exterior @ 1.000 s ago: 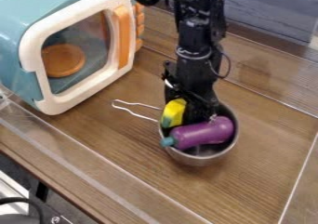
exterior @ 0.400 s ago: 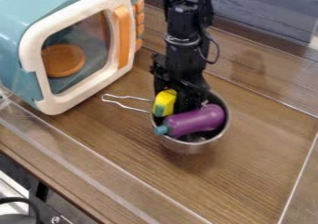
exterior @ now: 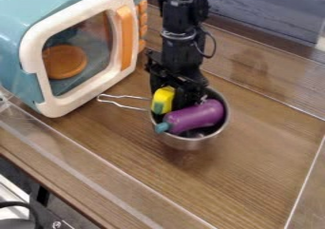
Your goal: Remove the eggplant from inside the silver pot and put it on the table
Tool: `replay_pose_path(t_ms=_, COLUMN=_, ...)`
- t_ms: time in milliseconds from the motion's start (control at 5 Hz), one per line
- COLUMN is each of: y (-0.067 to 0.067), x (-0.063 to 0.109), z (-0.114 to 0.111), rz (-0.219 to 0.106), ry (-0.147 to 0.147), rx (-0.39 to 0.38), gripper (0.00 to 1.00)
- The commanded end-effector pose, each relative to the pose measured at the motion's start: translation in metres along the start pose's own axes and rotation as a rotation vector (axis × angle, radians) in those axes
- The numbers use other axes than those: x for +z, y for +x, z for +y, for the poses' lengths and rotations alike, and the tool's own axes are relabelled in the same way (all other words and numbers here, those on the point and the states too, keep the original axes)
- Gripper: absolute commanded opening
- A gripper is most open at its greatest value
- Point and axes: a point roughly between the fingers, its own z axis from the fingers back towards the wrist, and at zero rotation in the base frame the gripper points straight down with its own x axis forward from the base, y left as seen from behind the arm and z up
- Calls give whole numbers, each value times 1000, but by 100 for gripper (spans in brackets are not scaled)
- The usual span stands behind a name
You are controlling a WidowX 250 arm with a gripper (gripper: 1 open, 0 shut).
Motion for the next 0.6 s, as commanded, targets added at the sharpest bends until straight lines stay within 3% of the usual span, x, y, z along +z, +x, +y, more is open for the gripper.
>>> replay_pose_path(t_ms=0, y=9, x=28, z=-2, rz=-83, ry=17, rx=50, gripper=0)
replay_pose_path(t_ms=400, y=1, x=56, z=-1, rz=-85, ry=37, rx=-87, gripper=0)
